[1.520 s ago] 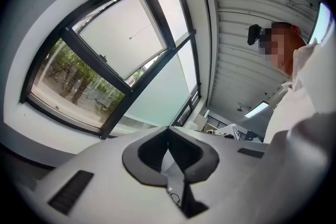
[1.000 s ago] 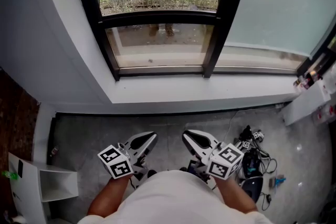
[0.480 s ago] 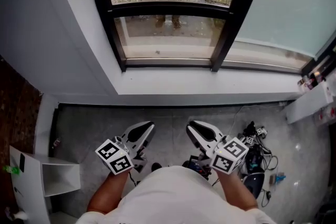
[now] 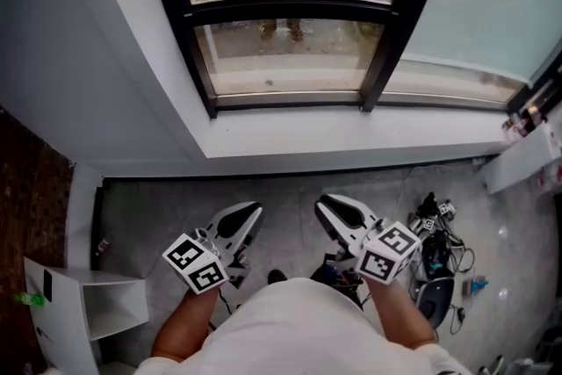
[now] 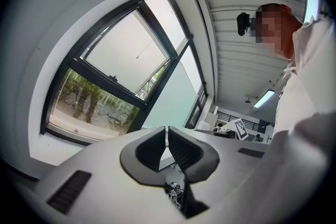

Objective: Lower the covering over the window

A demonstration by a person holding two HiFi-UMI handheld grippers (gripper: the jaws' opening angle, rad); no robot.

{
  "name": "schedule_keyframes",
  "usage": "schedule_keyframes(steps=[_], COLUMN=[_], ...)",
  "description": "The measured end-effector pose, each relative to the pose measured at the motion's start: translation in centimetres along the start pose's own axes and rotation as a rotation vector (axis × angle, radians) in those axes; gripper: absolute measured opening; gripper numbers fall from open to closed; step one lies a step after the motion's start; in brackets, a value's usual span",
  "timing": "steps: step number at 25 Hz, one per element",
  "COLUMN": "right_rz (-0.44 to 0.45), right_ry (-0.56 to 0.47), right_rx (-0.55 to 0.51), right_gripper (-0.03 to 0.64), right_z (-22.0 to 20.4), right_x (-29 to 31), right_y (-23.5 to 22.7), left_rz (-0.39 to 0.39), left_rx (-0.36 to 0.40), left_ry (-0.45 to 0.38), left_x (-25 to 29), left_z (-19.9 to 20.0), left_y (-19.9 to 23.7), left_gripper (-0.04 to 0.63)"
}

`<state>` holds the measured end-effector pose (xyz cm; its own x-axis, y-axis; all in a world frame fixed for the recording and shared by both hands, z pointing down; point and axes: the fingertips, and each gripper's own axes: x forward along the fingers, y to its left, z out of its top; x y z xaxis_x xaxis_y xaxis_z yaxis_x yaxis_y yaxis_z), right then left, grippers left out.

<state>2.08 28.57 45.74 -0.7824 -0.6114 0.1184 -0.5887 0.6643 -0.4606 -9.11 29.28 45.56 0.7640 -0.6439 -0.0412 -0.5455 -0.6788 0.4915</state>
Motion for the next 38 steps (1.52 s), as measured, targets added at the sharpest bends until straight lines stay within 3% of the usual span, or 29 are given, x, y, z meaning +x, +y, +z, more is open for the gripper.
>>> schedule_keyframes(steps=[10,25,33,38], right_rz=[0.015,0.137,0.144,0.14], right_ry=[0.006,0.054,0.1,0.12], right_rx=[-0.002,-0.017,0.02,0.022], right_gripper=[0.063,0.063,0.063,0.063], right_z=[1.8,8.7,9.1,9.5], right_x=[3.0,7.0,8.4,11.3], right_y=[-3.5,-14.7,-19.8,-21.1], left_rz=[0.018,0.096,0.129,0.117], left_rx=[-0.004,-0.025,-0.047,-0.022], left_ry=[-0.008,-0.023,-0.009,-0.005], left_x=[2.9,15.5,20.0,21.2], left_z=[0.9,3.3,3.0,4.3], left_y=[3.4,7.6,10.4,12.9], left_gripper=[0.018,0.018,0.018,0.018])
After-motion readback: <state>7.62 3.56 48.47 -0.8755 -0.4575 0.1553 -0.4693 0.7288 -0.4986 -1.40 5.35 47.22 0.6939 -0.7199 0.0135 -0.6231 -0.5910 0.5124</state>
